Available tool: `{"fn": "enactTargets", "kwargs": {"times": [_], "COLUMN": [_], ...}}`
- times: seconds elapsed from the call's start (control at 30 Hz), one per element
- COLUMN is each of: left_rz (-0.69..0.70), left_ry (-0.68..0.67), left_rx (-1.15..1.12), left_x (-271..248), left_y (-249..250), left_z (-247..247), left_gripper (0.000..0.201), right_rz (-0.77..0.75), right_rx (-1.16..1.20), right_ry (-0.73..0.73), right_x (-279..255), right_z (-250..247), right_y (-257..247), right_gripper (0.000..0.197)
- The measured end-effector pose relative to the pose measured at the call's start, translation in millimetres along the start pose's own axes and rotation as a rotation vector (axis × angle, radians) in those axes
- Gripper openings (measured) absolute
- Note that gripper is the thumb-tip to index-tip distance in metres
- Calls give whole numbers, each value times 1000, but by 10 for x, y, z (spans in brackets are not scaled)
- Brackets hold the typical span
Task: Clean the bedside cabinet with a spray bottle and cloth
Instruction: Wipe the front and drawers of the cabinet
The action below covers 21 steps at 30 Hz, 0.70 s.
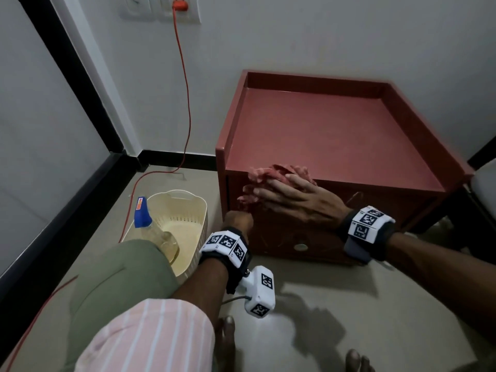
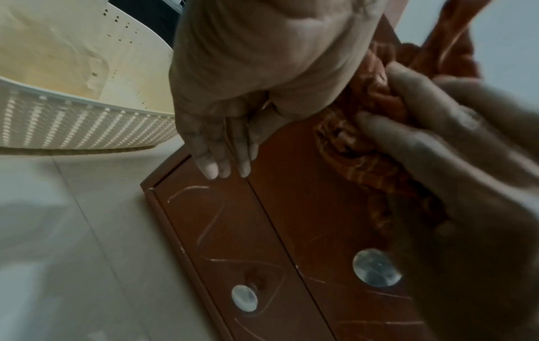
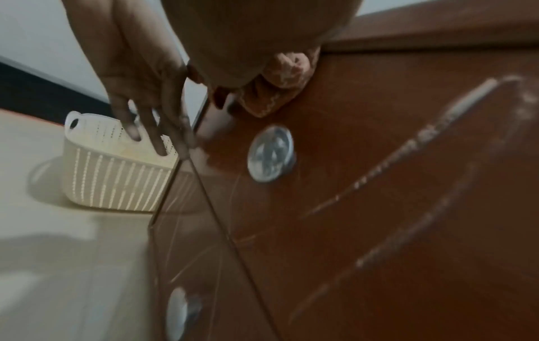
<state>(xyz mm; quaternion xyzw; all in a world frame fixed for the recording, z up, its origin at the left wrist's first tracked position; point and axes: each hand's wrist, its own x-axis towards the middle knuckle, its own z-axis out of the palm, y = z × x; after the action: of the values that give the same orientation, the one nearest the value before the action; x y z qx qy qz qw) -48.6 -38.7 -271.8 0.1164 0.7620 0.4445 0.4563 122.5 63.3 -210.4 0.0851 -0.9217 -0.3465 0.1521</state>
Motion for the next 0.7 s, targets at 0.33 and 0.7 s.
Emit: {"fn": "enactTargets", "kwargs": {"times": [0.33, 0.7], "left_rz": [-26, -58], "left_ry": [162, 266], "left_rx": [-65, -97], "left_x": [392, -216], "left_y": [-89, 61], "left_z": [233, -35], "left_gripper": [52, 44], "right_rz": [-160, -221], "right_rx": [118, 336], "right_ry": [-146, -598], "right_x": [28, 511], "right_z": [-48, 438], "right_y": [140, -518], "right_gripper": [32, 42]}}
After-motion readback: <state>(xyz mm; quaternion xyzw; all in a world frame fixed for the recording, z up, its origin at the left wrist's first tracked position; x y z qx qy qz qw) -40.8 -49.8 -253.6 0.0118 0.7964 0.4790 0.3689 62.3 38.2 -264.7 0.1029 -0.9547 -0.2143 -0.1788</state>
